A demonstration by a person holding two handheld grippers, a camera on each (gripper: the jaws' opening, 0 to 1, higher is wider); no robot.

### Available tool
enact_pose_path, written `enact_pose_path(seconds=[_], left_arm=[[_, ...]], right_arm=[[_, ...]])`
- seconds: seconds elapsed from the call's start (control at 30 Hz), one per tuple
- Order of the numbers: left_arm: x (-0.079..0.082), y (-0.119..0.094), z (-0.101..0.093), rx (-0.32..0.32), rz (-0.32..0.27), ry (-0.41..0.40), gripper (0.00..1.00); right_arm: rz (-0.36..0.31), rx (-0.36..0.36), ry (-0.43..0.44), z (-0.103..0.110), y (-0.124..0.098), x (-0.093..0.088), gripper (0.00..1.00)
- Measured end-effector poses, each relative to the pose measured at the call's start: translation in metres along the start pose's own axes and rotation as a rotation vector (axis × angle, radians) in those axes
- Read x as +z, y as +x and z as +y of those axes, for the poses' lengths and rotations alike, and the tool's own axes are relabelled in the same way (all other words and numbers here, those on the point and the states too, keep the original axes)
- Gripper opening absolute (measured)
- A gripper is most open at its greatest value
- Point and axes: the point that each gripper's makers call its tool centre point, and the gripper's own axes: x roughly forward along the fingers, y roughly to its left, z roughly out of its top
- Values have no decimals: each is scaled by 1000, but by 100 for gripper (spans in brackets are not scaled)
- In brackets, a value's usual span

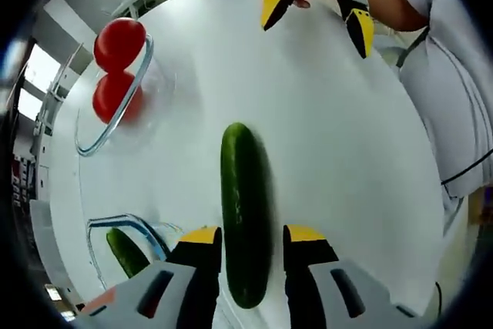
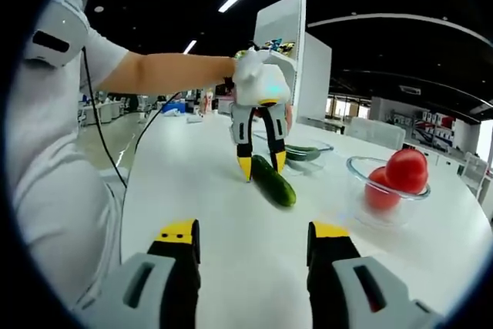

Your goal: Sort the scattered tomatoes and cucumbers on the table and place them into their respective storage containers

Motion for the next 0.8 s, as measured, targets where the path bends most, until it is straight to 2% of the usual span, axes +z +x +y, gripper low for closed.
enact_pose_path(seconds=[0.4,0.43,0.47,0.5,0.67,0.73,0.77,0.8], left_arm=[[3,-1,-4,-20,-17,-8,27],[3,-1,-2,-15,-16,-9,24],[1,-1,6,32,-5,14,23],[3,0,0,-7,-11,2,22],[1,-5,1,-6,-5,14,22],[9,-5,-10,-9,-9,12,22],[2,-3,0,-31,-23,1,22],[1,-4,3,-17,-16,6,22]], right_arm=[[24,-5,-15,2,-2,0,54],[23,-6,-15,2,-2,1,54],[21,-8,-16,2,-3,2,54],[17,-8,-15,2,-4,2,54],[33,-22,-24,-1,-9,2,54],[30,-26,-24,-3,-12,4,54],[24,-32,-22,-6,-14,5,54],[23,-34,-21,-6,-14,6,54]])
